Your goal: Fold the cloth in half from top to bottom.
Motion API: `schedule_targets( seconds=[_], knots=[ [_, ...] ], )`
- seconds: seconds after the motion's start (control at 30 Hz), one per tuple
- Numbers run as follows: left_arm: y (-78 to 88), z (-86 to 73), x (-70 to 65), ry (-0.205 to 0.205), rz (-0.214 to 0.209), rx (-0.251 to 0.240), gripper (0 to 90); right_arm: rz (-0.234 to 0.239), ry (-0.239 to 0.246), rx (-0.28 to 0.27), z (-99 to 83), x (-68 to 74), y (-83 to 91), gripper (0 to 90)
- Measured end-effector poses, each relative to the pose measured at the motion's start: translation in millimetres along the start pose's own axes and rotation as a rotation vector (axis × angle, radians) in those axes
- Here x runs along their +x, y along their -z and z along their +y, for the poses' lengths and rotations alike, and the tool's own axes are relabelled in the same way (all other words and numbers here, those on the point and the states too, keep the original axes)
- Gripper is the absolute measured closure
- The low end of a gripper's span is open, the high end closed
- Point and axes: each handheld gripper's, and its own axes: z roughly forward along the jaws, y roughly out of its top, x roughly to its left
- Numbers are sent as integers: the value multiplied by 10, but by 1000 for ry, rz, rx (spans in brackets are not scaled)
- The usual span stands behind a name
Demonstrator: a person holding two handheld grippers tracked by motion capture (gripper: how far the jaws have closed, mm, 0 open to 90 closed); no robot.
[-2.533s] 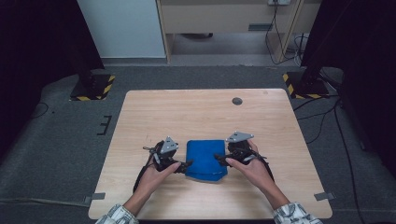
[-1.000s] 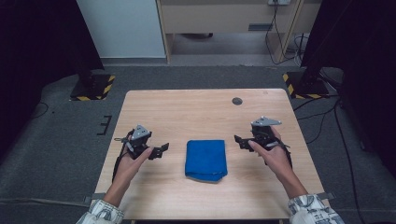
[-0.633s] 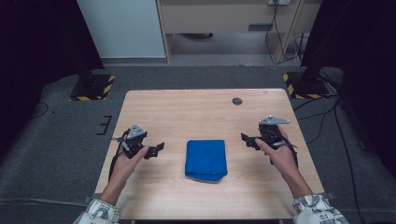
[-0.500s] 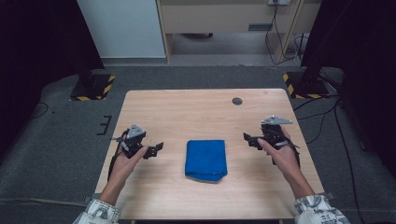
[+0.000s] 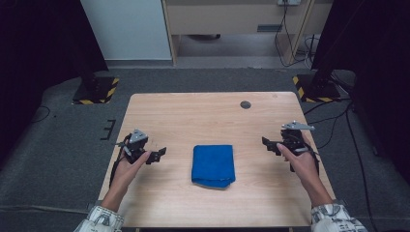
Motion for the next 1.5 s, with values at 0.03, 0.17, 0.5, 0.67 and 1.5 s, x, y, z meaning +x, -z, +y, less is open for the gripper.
schedule_targets(
  seconds=[0.03,0.17,0.5,0.67,1.5],
  knots=[
    [-1,-6,11,2,3,1,43,-4,-5,2,-12,-27,11,100],
    [-3,-31,52,2,15,12,43,-19,-24,6,-69,-115,41,100],
    [-52,-134,152,-19,44,80,44,-52,-65,47,-274,-312,54,96],
    [-98,-186,182,-29,45,116,44,-59,-87,85,-363,-370,21,93],
    [-373,-272,245,-20,59,181,29,-129,-104,164,-433,-446,-370,87]
  ],
)
